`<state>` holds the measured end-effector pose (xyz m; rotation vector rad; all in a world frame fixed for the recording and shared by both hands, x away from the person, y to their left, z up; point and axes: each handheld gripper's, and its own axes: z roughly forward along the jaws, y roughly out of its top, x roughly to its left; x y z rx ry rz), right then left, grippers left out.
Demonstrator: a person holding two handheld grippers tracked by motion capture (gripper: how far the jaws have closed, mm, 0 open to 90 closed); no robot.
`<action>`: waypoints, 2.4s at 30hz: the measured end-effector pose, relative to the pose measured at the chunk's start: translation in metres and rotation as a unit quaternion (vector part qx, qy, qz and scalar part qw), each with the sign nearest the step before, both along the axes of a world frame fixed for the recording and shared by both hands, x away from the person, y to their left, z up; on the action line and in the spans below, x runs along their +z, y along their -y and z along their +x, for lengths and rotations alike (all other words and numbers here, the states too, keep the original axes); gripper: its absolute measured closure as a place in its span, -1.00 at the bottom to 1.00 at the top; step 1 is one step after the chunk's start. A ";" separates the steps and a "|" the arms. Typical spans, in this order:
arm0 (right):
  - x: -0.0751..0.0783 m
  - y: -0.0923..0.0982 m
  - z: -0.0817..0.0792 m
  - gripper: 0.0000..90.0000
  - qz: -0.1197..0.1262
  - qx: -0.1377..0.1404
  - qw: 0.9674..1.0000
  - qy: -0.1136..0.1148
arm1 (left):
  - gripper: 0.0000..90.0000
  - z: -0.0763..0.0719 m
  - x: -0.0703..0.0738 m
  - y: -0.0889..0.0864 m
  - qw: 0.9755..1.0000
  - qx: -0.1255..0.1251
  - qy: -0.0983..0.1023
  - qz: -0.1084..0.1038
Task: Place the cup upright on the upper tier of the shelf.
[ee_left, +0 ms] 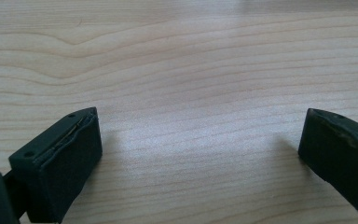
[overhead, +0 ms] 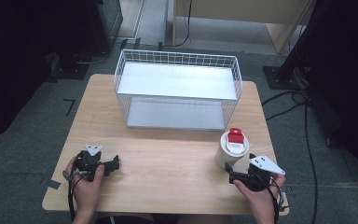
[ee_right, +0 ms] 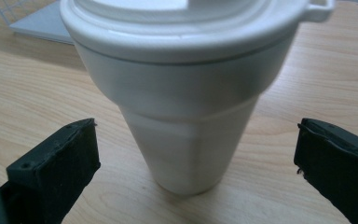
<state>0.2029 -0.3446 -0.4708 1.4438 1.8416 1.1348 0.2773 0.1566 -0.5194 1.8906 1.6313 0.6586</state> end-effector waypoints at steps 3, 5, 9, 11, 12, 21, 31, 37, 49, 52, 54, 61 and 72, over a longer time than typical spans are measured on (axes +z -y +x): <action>0.000 -0.005 0.005 -1.00 0.001 -0.001 1.000 0.000 | -1.00 0.000 0.000 0.000 1.000 0.000 0.000 0.000; -0.001 -0.009 0.008 -0.91 -0.006 -0.006 1.000 0.002 | -1.00 0.000 0.000 0.000 1.000 0.000 0.000 0.000; -0.002 -0.015 0.013 -0.86 -0.013 -0.016 1.000 0.011 | -1.00 0.000 0.000 0.000 1.000 0.000 0.000 0.000; -0.002 -0.017 0.015 -0.84 -0.009 -0.020 1.000 0.013 | -1.00 0.000 0.000 0.000 1.000 0.000 0.000 0.000; -0.003 -0.017 0.016 -0.81 -0.006 -0.023 1.000 0.014 | -1.00 0.000 0.000 0.000 1.000 0.000 0.000 0.000; -0.007 -0.017 0.026 -0.81 0.029 -0.026 0.999 0.007 | -1.00 0.000 0.000 0.000 1.000 0.002 0.000 -0.001; -0.012 -0.021 0.032 -0.84 0.035 -0.032 0.999 0.017 | -1.00 0.001 0.000 0.000 1.000 0.003 0.000 -0.001; -0.013 -0.025 0.034 -0.84 0.030 -0.043 0.998 0.018 | -1.00 0.001 0.000 0.000 1.000 0.003 0.000 -0.001; -0.012 -0.034 0.034 -0.81 0.010 -0.066 0.998 0.018 | -1.00 0.001 0.000 0.000 1.000 0.003 0.000 -0.001; -0.010 -0.034 0.033 -0.80 0.017 -0.056 0.998 0.026 | -1.00 0.001 0.000 0.000 1.000 0.002 0.000 -0.001; -0.007 -0.036 0.031 -0.80 0.015 -0.046 0.998 0.040 | -1.00 0.001 0.000 0.000 1.000 0.002 0.000 -0.001; 0.015 -0.044 0.026 -0.80 0.023 -0.028 0.996 0.077 | -1.00 0.001 0.000 0.000 1.000 0.002 0.000 -0.001; 0.048 -0.054 0.028 -0.79 0.026 -0.013 0.993 0.112 | -1.00 0.001 0.000 0.000 1.000 0.003 0.000 -0.001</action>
